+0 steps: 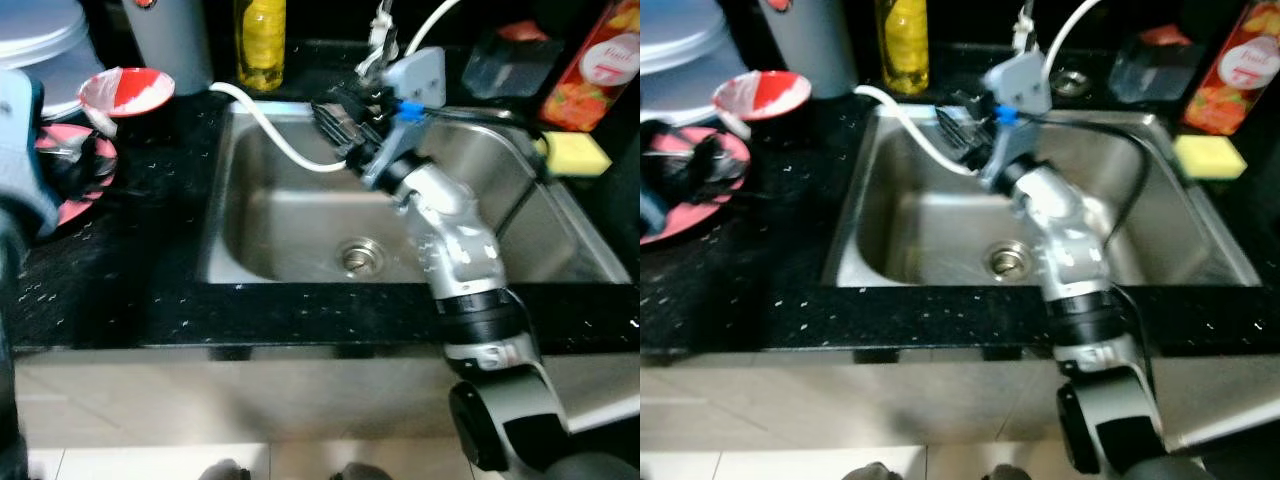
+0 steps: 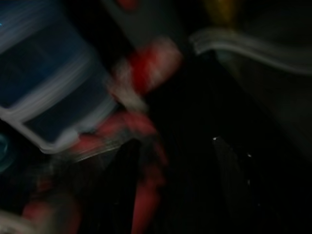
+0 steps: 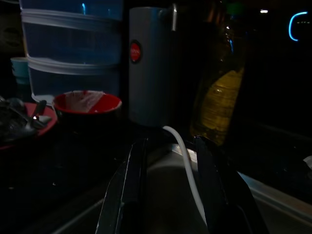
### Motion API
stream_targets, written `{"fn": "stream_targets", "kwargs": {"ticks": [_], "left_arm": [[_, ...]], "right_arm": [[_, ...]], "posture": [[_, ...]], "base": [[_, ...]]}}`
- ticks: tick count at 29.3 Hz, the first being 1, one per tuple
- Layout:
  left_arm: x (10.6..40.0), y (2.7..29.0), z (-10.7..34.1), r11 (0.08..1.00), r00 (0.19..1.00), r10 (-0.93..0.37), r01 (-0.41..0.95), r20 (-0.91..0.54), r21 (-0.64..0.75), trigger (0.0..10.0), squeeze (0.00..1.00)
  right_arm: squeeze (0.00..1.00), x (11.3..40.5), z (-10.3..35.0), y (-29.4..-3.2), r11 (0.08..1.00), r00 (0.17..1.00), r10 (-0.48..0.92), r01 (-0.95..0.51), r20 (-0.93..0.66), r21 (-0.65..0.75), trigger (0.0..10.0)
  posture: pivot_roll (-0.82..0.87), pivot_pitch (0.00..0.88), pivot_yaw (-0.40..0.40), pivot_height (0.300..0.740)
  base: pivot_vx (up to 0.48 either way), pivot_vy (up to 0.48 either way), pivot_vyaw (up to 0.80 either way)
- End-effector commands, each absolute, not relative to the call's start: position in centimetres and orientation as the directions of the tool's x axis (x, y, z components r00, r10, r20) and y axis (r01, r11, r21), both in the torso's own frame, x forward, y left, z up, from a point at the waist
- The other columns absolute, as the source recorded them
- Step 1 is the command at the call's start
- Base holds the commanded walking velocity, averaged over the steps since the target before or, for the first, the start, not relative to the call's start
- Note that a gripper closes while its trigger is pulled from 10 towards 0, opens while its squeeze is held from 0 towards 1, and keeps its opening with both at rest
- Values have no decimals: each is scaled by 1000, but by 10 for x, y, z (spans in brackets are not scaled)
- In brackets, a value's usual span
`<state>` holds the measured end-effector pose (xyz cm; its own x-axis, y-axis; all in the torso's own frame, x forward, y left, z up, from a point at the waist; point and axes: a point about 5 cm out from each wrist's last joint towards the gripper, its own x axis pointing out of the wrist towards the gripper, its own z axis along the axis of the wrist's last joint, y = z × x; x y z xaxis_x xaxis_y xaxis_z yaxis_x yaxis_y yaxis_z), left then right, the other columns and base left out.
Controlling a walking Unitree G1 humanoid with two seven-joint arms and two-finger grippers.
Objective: Kitchen organization
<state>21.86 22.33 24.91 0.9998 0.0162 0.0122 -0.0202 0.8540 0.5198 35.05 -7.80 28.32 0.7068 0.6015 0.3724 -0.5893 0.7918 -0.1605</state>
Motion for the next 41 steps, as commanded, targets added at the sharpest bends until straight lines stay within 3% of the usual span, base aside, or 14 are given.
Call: {"fn": "stream_targets", "kwargs": {"ticks": [1, 3, 8, 12, 17, 20, 24, 28, 31, 33, 37, 41], "left_arm": [[204, 227, 234, 775, 991, 101, -23, -89, 631, 10000, 0], [204, 227, 234, 775, 991, 101, -23, -89, 631, 10000, 0], [177, 261, 227, 671, 937, 208, 73, -282, 738, 10000, 0], [182, 285, 227, 600, 910, 303, 50, -284, 799, 10000, 0], [195, 291, 216, 581, 897, 326, 58, -298, 812, 10000, 0], [203, 293, 211, 566, 900, 315, 76, -301, 821, 10000, 0], [220, 282, 203, 472, 935, 188, 183, -301, 862, 10000, 0], [227, 275, 201, 440, 940, 132, 229, -315, 868, 10000, 0], [231, 275, 203, 442, 937, 132, 238, -325, 865, 10000, 0], [233, 283, 204, 444, 931, 172, 218, -321, 869, 10000, 0], [234, 290, 202, 447, 925, 201, 205, -321, 871, 10000, 0], [235, 291, 200, 438, 924, 202, 212, -325, 874, 10000, 0]], "right_arm": [[0, 351, 279, -75, 778, 696, 618, -607, 365, -160, 10000], [0, 351, 279, -75, 778, 696, 618, -607, 365, -160, 10000], [0, 352, 278, -72, 771, 690, 626, -618, 364, -154, 10000], [0, 353, 277, -71, 768, 687, 628, -623, 366, -149, 10000], [0, 353, 277, -71, 768, 686, 627, -623, 368, -147, 10000], [0, 353, 278, -72, 770, 688, 625, -620, 370, -147, 10000], [0, 353, 278, -73, 775, 694, 618, -616, 370, -141, 10000], [0, 353, 276, -71, 759, 690, 627, -646, 361, -85, 10000], [0, 346, 274, -65, 693, 628, 705, -709, 331, -130, 10000], [0, 336, 270, -64, 569, 520, 820, -787, 241, -238, 10000], [0, 325, 266, -69, 397, 378, 917, -898, 129, -188, 10000], [0, 324, 271, -70, 383, 361, 922, -903, 141, -195, 10000]], "posture": [[192, 72, -44, 740], [192, 72, -44, 740], [218, 75, -47, 740], [213, 80, -51, 740], [199, 84, -54, 740], [184, 87, -57, 740], [164, 87, -56, 740], [152, 85, -51, 740], [138, 82, -38, 740], [127, 81, -29, 740], [123, 81, -25, 740], [121, 80, -28, 740]], "base": [[0, 0, 0], [0, 0, 0], [0, 0, 0], [0, 0, 0], [0, 0, 0], [0, 0, 0], [0, 0, 0], [0, 0, 0], [0, 0, 0], [0, 0, 0], [0, 0, 0], [0, 0, 0]]}}
